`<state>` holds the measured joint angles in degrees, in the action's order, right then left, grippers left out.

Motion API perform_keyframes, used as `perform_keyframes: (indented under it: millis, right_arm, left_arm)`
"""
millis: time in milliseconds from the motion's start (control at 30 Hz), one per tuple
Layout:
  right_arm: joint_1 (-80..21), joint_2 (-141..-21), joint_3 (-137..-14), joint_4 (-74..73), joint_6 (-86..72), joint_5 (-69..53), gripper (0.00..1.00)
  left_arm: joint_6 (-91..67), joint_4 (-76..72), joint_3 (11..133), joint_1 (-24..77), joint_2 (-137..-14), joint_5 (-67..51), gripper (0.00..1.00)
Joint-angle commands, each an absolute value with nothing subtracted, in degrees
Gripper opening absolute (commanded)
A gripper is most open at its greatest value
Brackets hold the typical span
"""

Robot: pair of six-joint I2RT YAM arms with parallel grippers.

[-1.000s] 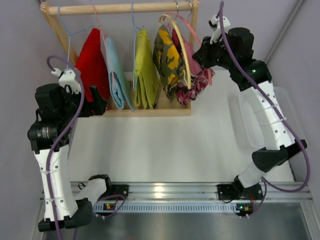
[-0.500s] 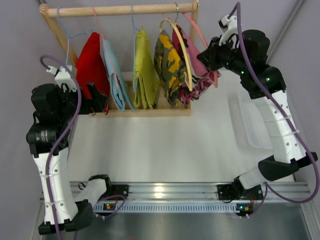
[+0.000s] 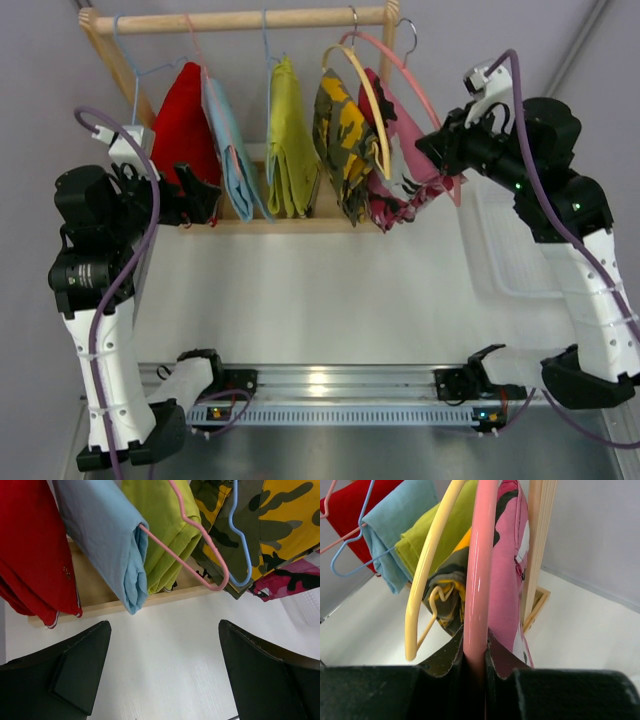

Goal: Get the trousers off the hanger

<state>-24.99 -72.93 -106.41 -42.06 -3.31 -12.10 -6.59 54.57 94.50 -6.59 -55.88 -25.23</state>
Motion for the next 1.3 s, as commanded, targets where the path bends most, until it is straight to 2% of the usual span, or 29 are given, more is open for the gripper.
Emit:
perform_keyframes:
  millis: [0, 167, 300, 467, 700, 900, 1100, 1267]
  right_arm:
    - [-25.58, -64.88, -106.18, -33.13, -1.14, -13.18, 0.00]
    - [-25.58, -60.21, -101.53, -37.17, -1.14, -12.83, 0.00]
    - [-24.62, -54.25, -97.65, -39.19, -1.84, -12.13, 0.00]
    - [-22.50, -49.23, -94.84, -43.32, -2.37, -9.06, 0.00]
    - [-19.35, -43.43, -92.29, -45.88, -5.70, -2.38, 0.00]
    - [-14.34, -42.10, -89.48, -46.76, -9.57, -2.46, 0.00]
    - [-12.30, -40.34, -87.19, -45.09, -13.35, -1.06, 0.00]
    - [-12.30, -39.38, -85.52, -43.33, -15.12, -2.02, 0.00]
  left_arm:
    - [-5.97, 51.33, 97.29, -6.86, -56.77, -30.40, 0.95]
    - [-7.29, 51.33, 100.54, -6.86, -59.41, -35.67, 0.93]
    - [-9.74, 51.33, 107.64, -6.86, -64.32, -39.81, 0.98]
    - [-14.06, 51.24, 114.34, -6.51, -69.86, -44.47, 0.99]
    - [-18.18, 49.14, 127.07, -0.35, -79.71, -41.23, 0.99]
    - [-14.70, 46.50, 135.96, 15.80, -88.40, -33.32, 0.98]
    - [-14.66, 36.07, 134.04, 33.72, -91.49, -28.13, 0.99]
    - [-21.79, 24.89, 129.39, 42.35, -93.43, -26.99, 0.96]
